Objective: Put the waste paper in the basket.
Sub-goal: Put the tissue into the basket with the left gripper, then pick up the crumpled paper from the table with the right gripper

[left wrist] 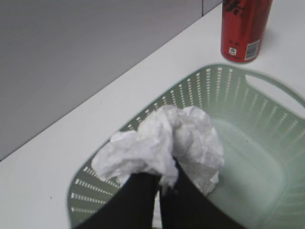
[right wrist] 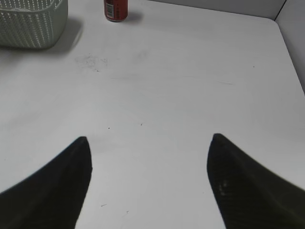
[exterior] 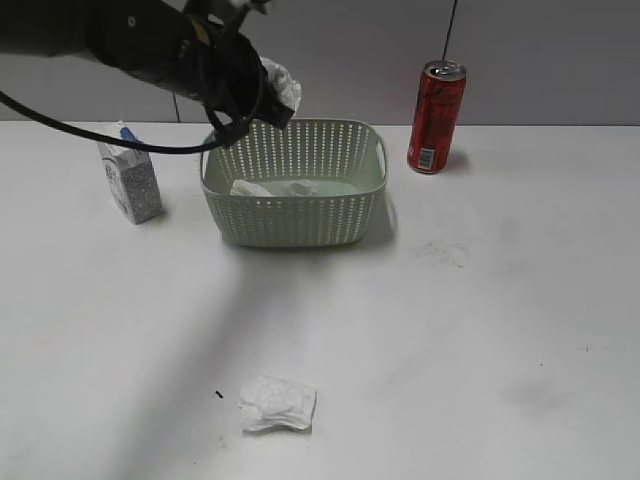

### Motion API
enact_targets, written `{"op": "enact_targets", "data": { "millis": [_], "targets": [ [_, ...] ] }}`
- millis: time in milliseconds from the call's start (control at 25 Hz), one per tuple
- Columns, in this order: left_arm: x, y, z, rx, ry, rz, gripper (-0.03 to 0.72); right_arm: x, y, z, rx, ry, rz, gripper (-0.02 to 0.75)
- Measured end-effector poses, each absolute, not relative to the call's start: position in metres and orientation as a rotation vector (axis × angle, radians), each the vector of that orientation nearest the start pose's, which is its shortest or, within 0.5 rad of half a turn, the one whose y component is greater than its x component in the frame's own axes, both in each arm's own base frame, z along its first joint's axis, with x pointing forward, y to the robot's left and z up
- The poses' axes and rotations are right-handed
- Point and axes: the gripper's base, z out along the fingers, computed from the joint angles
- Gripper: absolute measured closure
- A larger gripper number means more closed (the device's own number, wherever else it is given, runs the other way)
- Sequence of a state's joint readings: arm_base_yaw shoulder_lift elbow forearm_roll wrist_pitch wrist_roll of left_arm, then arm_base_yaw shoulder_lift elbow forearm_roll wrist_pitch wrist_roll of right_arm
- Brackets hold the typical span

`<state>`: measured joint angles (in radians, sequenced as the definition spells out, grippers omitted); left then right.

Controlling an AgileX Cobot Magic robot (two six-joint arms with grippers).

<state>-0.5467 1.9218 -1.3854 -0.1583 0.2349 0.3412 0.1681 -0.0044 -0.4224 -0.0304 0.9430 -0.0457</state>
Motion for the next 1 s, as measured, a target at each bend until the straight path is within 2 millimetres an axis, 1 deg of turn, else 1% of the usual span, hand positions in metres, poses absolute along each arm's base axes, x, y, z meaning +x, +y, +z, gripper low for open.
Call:
{"op": "enact_targets", "data": {
  "millis": [40, 120, 160, 200, 240, 280, 320, 440, 560, 640, 720, 760, 880, 1000],
  "targets": [
    [0.375, -0.232, 0.223, 0.835, 2.119, -0.232, 0.648, 0.008, -0.001, 0.265, -0.215, 1.988, 0.042, 0.166],
    [0.374, -0.233, 0.211, 0.848, 2.168, -0.236, 0.524, 0.008, -0.001, 0.265, -0.215, 1.988, 0.042, 0.166],
    [0.374, -0.233, 0.209, 0.847, 2.188, -0.243, 0.406, 0.008, -0.001, 0.265, -0.215, 1.988, 0.042, 0.166],
    [0.372, -0.232, 0.208, 0.848, 2.207, -0.251, 0.312, 0.008, -0.001, 0.265, -0.215, 1.988, 0.042, 0.166],
    [0.371, -0.232, 0.207, 0.851, 2.228, -0.257, 0.202, 0.008, -0.001, 0.265, -0.215, 1.988, 0.042, 0.166],
    [0.370, -0.232, 0.209, 0.857, 2.244, -0.263, 0.133, 0.008, -0.001, 0.265, -0.215, 1.988, 0.042, 0.166],
    [0.370, -0.233, 0.212, 0.867, 2.266, -0.270, 0.086, 0.008, -0.001, 0.265, -0.215, 1.988, 0.042, 0.166],
    [0.364, -0.233, 0.229, 0.901, 2.323, -0.298, 0.071, 0.008, -0.001, 0.265, -0.215, 1.988, 0.042, 0.166],
    [0.355, -0.229, 0.262, 0.929, 2.335, -0.320, 0.075, 0.008, -0.001, 0.265, -0.215, 1.988, 0.042, 0.166],
    [0.351, -0.221, 0.281, 0.924, 2.329, -0.320, 0.081, 0.008, -0.001, 0.265, -0.215, 1.988, 0.042, 0.166],
    [0.350, -0.202, 0.294, 0.897, 2.366, -0.314, 0.092, 0.008, -0.001, 0.265, -0.215, 1.988, 0.042, 0.166],
    [0.351, -0.192, 0.298, 0.878, 2.394, -0.311, 0.095, 0.008, -0.001, 0.265, -0.215, 1.988, 0.042, 0.166],
    [0.354, -0.146, 0.303, 0.795, 2.535, -0.286, 0.099, 0.008, 0.000, 0.265, -0.215, 1.988, 0.050, 0.166],
    [0.352, -0.102, 0.310, 0.695, 2.659, -0.269, 0.100, 0.009, 0.000, 0.265, -0.216, 1.994, 0.058, 0.166]
  ]
}}
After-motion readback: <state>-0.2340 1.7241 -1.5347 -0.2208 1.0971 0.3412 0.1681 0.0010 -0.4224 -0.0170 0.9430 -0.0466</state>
